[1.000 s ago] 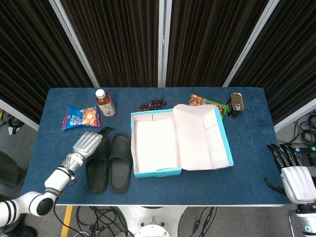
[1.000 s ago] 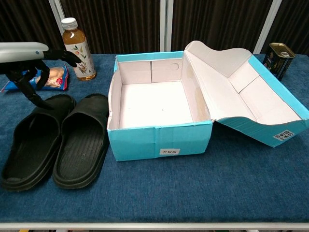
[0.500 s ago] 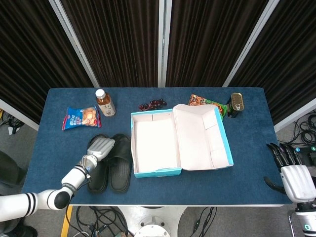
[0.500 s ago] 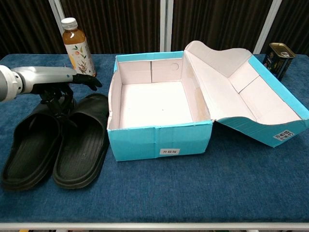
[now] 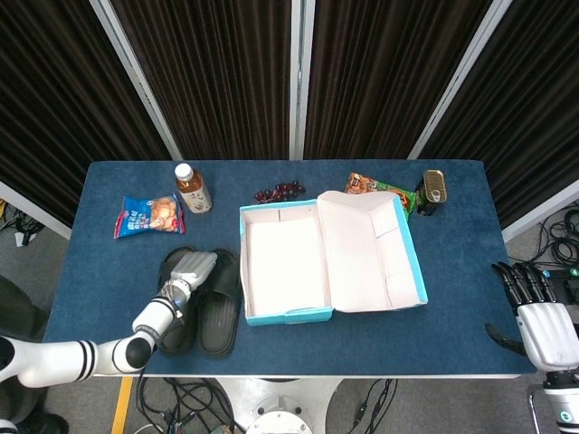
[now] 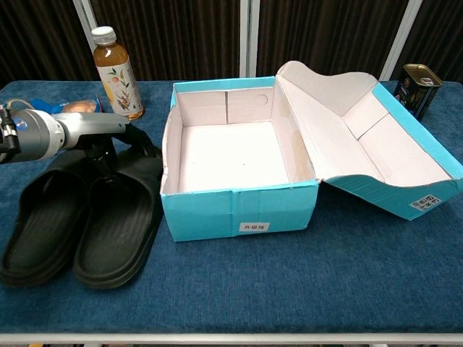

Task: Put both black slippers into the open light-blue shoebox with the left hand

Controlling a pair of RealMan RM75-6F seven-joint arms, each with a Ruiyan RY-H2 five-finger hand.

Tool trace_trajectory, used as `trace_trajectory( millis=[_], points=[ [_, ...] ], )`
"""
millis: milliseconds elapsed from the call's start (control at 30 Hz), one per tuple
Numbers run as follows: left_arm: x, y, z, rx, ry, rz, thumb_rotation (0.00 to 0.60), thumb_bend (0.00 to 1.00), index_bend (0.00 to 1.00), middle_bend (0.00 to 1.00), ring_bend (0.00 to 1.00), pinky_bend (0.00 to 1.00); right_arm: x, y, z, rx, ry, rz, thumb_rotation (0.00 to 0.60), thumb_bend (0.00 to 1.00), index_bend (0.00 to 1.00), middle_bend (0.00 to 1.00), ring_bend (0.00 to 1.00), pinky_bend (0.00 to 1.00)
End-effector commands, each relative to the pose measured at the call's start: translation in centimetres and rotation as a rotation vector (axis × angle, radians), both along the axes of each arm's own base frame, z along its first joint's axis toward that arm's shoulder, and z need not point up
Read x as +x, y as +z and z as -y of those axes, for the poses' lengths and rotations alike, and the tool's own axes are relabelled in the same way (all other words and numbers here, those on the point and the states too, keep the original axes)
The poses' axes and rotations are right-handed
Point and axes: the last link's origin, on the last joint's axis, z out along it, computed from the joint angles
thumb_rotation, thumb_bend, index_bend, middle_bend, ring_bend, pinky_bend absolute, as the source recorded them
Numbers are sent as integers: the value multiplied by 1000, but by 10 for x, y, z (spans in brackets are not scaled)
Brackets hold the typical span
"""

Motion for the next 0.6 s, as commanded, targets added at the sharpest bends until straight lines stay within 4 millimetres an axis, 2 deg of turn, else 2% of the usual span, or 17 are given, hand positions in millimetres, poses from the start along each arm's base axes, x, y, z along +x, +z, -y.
trace_trajectory(
  millis=[33,133,333,600],
  points=[
    [0,2,-2,29,6,12,600,29,456,470,846,860,0,0,0,-1,0,1,600,112,0,88,0,61],
    [1,9,-2,55,-1,25,600,68,493,506,858,864,0,0,1,-2,4,2,600,112,0,87,0,61],
    [6,37,-3,128,-23,51,600,77,493,507,858,864,0,1,2,-8,13,4,600,112,0,88,0,60],
    [2,92,-4,292,-1,107,600,83,493,507,858,863,0,3,2,-17,23,4,600,112,0,88,0,61]
  ],
)
